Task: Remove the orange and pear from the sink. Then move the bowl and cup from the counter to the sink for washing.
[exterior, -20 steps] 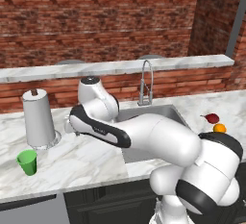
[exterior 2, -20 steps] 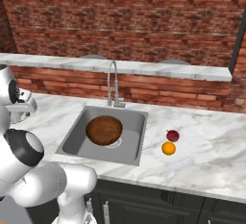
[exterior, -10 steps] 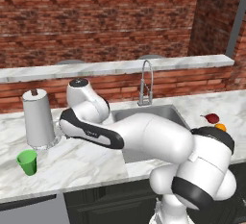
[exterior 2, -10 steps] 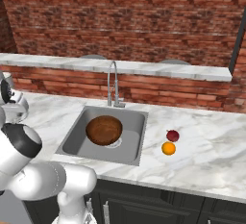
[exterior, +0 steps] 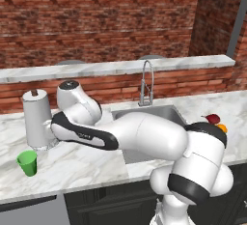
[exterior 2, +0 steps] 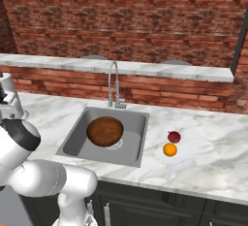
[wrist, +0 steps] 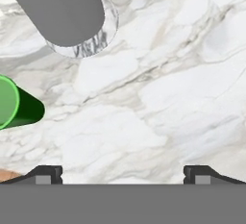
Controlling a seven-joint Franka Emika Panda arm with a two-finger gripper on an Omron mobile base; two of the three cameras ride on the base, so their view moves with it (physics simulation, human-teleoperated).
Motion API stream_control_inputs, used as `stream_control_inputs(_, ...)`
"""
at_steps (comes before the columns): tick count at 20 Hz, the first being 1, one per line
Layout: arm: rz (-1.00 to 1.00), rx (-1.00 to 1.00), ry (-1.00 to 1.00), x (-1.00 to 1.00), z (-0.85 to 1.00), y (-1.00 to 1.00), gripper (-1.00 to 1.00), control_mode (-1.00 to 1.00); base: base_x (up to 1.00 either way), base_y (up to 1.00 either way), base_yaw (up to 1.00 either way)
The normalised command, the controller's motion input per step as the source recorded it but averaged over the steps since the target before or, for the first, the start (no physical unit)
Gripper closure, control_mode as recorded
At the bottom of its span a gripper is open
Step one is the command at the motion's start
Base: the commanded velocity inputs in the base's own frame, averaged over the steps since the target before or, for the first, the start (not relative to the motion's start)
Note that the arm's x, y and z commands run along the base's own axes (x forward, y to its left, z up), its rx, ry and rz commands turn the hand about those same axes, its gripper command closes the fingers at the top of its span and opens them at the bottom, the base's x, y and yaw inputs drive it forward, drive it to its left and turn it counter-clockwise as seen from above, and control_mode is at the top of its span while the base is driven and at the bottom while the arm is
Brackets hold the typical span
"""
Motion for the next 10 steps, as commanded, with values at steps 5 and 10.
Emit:
stream_control_inputs(5,-0.01,0.00,0.00,-0.05,-0.02,0.21,-1.00,-1.00,0.00,0.00,0.00)
stream_control_inputs(10,-0.02,0.00,0.00,-0.03,-0.05,0.24,-1.00,-1.00,0.00,0.00,0.00)
